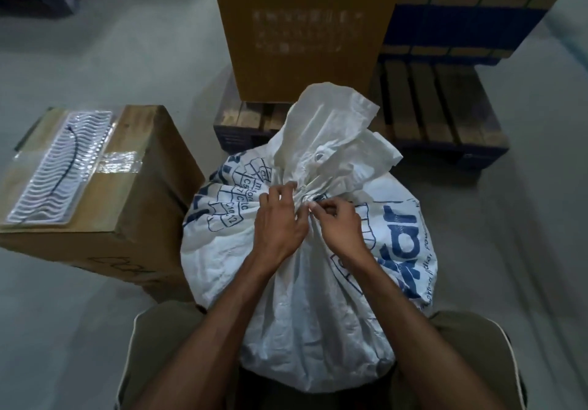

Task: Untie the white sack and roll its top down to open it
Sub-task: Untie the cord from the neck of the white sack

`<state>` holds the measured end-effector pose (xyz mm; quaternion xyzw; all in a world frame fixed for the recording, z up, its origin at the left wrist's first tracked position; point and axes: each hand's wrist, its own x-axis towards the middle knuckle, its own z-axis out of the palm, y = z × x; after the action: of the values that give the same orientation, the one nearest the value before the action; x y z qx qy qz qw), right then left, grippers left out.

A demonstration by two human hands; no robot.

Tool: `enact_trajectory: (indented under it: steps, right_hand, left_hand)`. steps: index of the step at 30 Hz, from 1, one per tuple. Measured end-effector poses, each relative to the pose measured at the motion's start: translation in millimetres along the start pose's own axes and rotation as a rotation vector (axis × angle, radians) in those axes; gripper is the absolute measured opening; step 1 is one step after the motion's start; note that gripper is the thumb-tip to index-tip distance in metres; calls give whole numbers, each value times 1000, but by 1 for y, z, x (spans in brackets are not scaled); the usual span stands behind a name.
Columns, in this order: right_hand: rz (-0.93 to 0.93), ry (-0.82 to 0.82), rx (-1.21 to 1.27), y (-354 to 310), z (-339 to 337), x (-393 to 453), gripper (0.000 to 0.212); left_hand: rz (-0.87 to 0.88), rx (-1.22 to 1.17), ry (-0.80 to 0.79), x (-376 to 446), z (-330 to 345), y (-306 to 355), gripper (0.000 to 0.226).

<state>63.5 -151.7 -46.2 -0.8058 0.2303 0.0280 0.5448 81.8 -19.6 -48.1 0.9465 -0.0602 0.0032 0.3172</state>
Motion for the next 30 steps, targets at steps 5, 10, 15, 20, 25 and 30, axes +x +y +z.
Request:
enact_trajectory:
  steps: [5, 10, 15, 20, 25, 30]
  right_hand:
    - [201, -17, 312, 12, 8, 12, 33]
    - [264, -94, 406, 9, 0, 3, 11]
    - [197, -25, 308, 3, 1, -2, 14]
    - [139, -55, 347, -1, -2, -5, 15]
    - [61, -194, 458, -3, -3, -12, 31]
    - [-142, 4, 277, -2, 1, -9, 25]
  left_hand:
    - [-61, -20, 30, 8, -2, -3, 50]
    - [-138, 109, -52, 11, -7, -11, 60]
    - [-118, 109, -13, 9, -17, -6, 38]
    - [-92, -14, -94, 3, -23, -12, 38]
    - [-82, -349, -119, -1, -27, -25, 49]
    - [-110, -461, 33, 5, -30, -22, 47]
